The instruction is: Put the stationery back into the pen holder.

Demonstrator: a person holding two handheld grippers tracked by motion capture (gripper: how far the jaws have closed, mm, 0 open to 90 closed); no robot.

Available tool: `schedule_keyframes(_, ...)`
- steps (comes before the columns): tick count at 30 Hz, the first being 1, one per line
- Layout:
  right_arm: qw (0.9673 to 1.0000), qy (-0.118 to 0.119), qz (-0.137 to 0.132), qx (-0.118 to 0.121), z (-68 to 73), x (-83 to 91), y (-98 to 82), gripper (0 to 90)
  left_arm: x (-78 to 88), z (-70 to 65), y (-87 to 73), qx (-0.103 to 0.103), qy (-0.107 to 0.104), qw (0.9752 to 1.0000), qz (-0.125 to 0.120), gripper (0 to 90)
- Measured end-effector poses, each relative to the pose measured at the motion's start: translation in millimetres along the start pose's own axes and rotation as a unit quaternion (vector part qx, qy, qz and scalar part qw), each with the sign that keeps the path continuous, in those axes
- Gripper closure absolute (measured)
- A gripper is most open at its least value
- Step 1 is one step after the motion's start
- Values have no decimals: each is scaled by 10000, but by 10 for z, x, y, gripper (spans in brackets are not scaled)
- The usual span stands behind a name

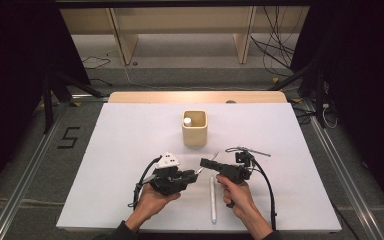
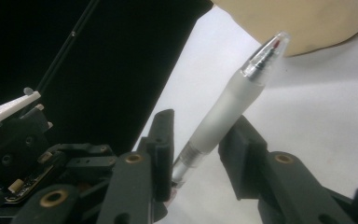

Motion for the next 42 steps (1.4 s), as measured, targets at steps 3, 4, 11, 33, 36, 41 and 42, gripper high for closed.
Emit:
schedule_keyframes(3,10000,25,-20,32,4,5,2,703,-3,0,-6,-13,-14,10000,-12,761)
schedule_keyframes(4,10000,32,-24,33,8,8,3,711,-4,0,-8,-27,-20,10000,-12,761)
schedule_keyframes(11,9997,233,-64,84,52,30,6,775,-28,-8,-32,-61,-76,9999,-64,761)
schedule_keyframes(33,9944,-73,-411,975,244,181,203,799,167,172,-206,-159,-87,9996,-211,281)
schedule_keyframes(36,9935,-92,-456,1039,257,180,236,799,203,203,-238,-202,-20,9995,-247,273)
schedule_keyframes(41,9927,-117,-503,1085,274,182,275,799,248,255,-282,-206,63,9993,-314,261)
schedule_keyframes(42,9927,-109,-507,1085,276,183,284,799,262,264,-289,-205,57,9992,-326,259)
Point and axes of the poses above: each handheld gripper's, and its own axes: x roughly backward along the jaws, y roughly out of its top, z roughly to its left, the point moved 3 cm from there along -x, roughly forward along the jaws, and after that the axes turned 4 degrees about -x, right-handed, at the moved point
